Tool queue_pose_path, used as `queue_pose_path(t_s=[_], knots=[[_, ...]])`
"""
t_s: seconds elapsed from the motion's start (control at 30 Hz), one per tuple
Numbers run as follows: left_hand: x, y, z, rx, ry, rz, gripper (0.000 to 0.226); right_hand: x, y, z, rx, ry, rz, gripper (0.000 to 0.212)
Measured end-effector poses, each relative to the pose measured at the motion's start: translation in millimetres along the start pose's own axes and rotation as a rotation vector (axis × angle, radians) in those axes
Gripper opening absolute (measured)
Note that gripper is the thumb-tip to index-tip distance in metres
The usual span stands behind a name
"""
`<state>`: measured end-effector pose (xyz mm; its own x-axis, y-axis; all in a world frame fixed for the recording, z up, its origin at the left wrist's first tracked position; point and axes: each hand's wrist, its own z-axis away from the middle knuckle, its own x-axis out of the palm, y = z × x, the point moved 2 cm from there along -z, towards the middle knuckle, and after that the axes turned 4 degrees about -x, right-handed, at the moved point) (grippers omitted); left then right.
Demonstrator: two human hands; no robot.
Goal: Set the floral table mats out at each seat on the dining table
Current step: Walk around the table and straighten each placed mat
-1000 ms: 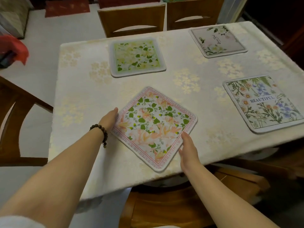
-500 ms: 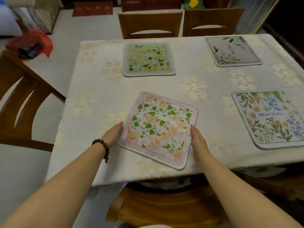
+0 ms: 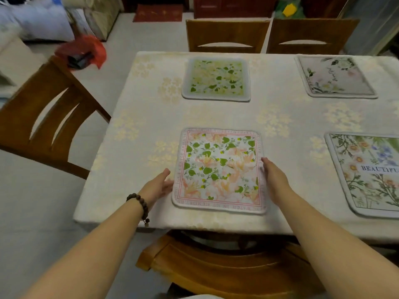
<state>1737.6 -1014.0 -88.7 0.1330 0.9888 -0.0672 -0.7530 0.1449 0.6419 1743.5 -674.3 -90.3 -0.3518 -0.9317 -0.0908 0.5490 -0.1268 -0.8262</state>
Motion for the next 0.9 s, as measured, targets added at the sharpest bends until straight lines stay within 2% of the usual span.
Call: queue_pose_path(t_s=[0.1,0.2,0.3,0.33,0.47,0.63,0.9], knots=[[-3,3,-1,0.015,0.042,0.044,0.06,-6,1,9,-0.041,-0.008,0.052,0.044],[5,7,0,0.051,0.032,0.121,0.057,-13,10,19,-0.068,0.096,0.073,0.049],[19,5,0,0.061,-0.039,0.173,0.033,-13,22,28,-0.076,0.086,0.099,0.039],[22,4,0,0.059,-0.041,0.191,0.031,-11,24,30,-0.082,0.066,0.096,0.038],[27,1,1,0.049,-0.023,0.259,0.054,-11,27,33,-0.096,0.036,0.113,0.034],[28,-6,5,0.039,-0.027,0.305,0.057,-19,30,28,-0.073,0.024,0.099,0.021],[26,-4,7,0.061,-0.024,0.349,0.059,-17,36,35,-0.041,-0.005,0.104,0.035]])
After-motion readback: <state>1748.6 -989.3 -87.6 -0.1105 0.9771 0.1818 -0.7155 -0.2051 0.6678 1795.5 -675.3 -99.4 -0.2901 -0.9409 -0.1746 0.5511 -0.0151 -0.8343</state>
